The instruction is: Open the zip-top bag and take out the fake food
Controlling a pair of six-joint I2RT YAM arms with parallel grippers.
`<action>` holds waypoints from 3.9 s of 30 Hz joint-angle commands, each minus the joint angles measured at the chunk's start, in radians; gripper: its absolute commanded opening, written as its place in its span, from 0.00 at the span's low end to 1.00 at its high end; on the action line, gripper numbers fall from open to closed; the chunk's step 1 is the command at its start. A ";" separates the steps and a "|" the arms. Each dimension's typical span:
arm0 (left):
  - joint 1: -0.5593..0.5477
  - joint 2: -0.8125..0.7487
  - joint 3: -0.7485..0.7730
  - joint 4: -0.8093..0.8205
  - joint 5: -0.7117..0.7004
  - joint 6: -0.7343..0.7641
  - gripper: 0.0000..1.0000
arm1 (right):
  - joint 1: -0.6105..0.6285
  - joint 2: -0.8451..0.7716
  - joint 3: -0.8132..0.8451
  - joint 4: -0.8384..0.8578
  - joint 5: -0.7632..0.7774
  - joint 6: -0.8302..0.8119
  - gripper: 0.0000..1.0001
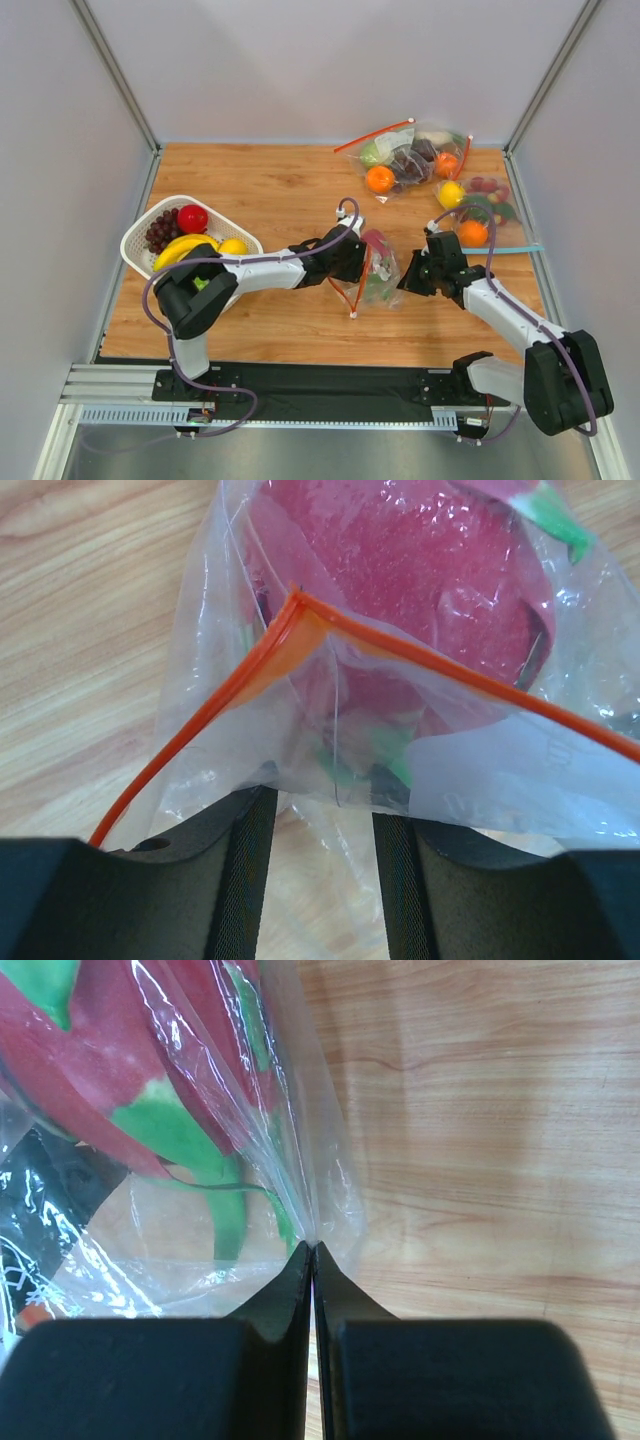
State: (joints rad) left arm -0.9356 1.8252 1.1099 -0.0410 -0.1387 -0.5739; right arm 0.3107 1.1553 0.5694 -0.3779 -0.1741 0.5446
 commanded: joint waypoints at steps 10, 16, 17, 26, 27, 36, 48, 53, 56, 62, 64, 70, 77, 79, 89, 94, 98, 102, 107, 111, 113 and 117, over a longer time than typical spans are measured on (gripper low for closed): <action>-0.005 0.105 0.071 0.098 -0.010 0.011 0.51 | -0.002 0.040 0.003 0.048 -0.030 -0.017 0.00; -0.005 0.147 0.094 0.116 -0.033 0.020 0.49 | -0.004 0.047 -0.008 0.072 -0.059 -0.017 0.00; -0.005 0.154 0.100 0.119 -0.036 0.022 0.47 | -0.004 0.050 -0.009 0.074 -0.068 -0.014 0.00; -0.006 0.181 0.130 0.168 -0.032 0.057 0.18 | -0.007 0.049 -0.025 0.085 -0.090 -0.018 0.00; -0.006 0.180 0.133 0.167 -0.030 0.062 0.14 | -0.004 0.046 -0.026 0.083 -0.088 -0.018 0.00; -0.005 0.080 0.048 0.199 -0.018 0.078 0.00 | -0.004 0.037 0.013 0.059 -0.047 -0.029 0.00; -0.005 -0.136 -0.117 0.331 0.080 0.065 0.00 | -0.005 0.035 0.057 0.027 -0.002 -0.041 0.00; -0.005 -0.194 -0.169 0.363 0.086 0.059 0.00 | -0.012 0.015 0.037 0.014 0.004 -0.048 0.00; -0.005 -0.205 -0.193 0.360 0.079 0.060 0.00 | -0.016 -0.031 0.041 -0.004 0.001 -0.075 0.13; -0.005 -0.213 -0.235 0.360 0.096 0.086 0.00 | -0.059 -0.163 0.073 -0.038 -0.030 -0.132 0.71; -0.005 -0.225 -0.254 0.343 0.082 0.091 0.00 | -0.077 -0.184 0.075 0.000 -0.071 -0.138 0.76; 0.047 -0.245 -0.297 0.283 0.063 0.071 0.00 | -0.107 -0.103 0.043 0.228 -0.261 -0.127 0.79; 0.124 -0.199 -0.321 0.254 0.099 0.078 0.00 | -0.119 0.104 0.061 0.447 -0.393 -0.042 0.79; 0.130 -0.182 -0.315 0.248 0.106 0.080 0.00 | -0.122 0.141 0.057 0.511 -0.409 -0.019 0.78; 0.149 -0.130 -0.309 0.228 0.131 0.048 0.00 | -0.125 0.351 -0.002 0.798 -0.551 0.130 0.75; 0.152 -0.129 -0.309 0.231 0.134 0.052 0.00 | -0.124 0.429 -0.005 0.843 -0.602 0.135 0.74; 0.150 -0.133 -0.309 0.251 0.168 0.059 0.00 | -0.124 0.492 -0.005 0.924 -0.648 0.179 0.61; 0.152 -0.142 -0.308 0.270 0.185 0.069 0.00 | -0.122 0.549 -0.011 1.033 -0.696 0.238 0.38; 0.152 -0.178 -0.308 0.260 0.189 0.077 0.00 | -0.124 0.563 -0.017 1.071 -0.705 0.258 0.04; 0.152 -0.234 -0.309 0.233 0.197 0.092 0.00 | -0.124 0.500 -0.025 1.030 -0.647 0.232 0.00; 0.152 -0.273 -0.308 0.213 0.218 0.106 0.00 | -0.124 0.439 -0.028 0.973 -0.602 0.198 0.00; 0.153 -0.340 -0.315 0.167 0.266 0.128 0.00 | -0.128 0.333 -0.020 0.880 -0.454 0.141 0.00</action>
State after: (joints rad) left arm -0.7784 1.5715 0.7944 0.1223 0.0521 -0.4866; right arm 0.1829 1.5894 0.5354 0.5198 -0.7567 0.7528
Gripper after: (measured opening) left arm 0.243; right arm 0.006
